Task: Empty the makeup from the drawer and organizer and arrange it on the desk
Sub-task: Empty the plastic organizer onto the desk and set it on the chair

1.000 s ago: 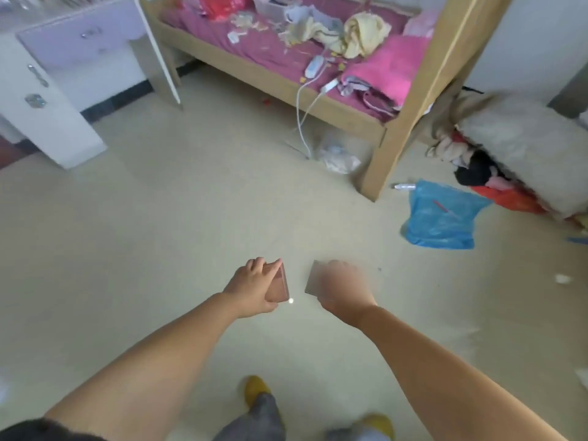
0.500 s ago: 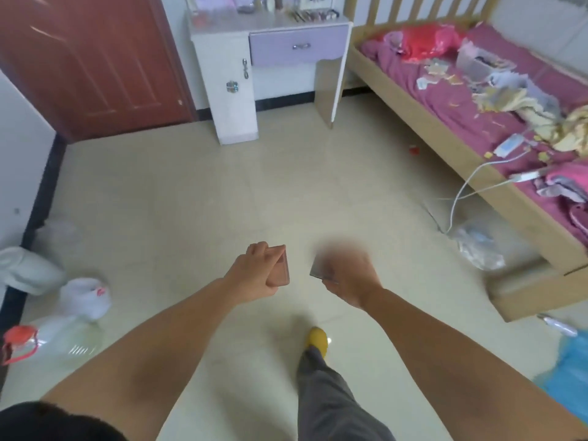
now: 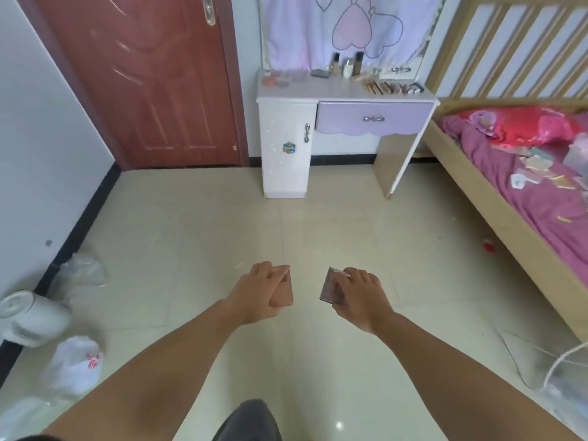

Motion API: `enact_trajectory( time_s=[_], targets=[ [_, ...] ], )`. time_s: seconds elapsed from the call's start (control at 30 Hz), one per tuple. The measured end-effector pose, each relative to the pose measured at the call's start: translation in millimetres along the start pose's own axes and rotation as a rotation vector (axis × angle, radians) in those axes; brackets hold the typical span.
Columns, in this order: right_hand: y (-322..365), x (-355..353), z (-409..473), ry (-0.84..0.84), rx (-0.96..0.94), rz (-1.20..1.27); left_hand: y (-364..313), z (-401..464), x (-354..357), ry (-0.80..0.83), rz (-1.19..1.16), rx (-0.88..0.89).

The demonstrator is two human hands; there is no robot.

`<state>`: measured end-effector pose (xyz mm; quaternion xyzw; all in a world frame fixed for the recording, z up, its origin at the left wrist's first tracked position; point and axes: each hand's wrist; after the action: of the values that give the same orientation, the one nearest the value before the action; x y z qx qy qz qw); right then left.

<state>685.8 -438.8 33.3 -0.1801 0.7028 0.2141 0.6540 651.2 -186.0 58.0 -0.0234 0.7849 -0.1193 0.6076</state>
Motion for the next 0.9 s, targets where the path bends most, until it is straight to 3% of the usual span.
enact_trajectory(
  time_s=[0.13,0.47,0.9],
  targets=[
    [-20,-6,121,-0.021,-0.062,0.008,57,95,-31,-0.024,0.015,-0.045],
    [-70,-39,401,-0.095,0.005,0.069,184,349,-146,-0.034,0.054,-0.015],
    [-265,-62,687,0.002,0.013,0.046,222,695,-213,0.009,0.023,-0.005]
  ],
)
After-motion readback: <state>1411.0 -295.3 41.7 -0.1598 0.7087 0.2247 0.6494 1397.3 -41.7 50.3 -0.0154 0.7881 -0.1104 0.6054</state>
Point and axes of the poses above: each hand's wrist, its own z-axis towards the middle knuckle, its own x-axis out of the palm, y = z × x, and after that the axes turned 5 degrees about -x, right-handed
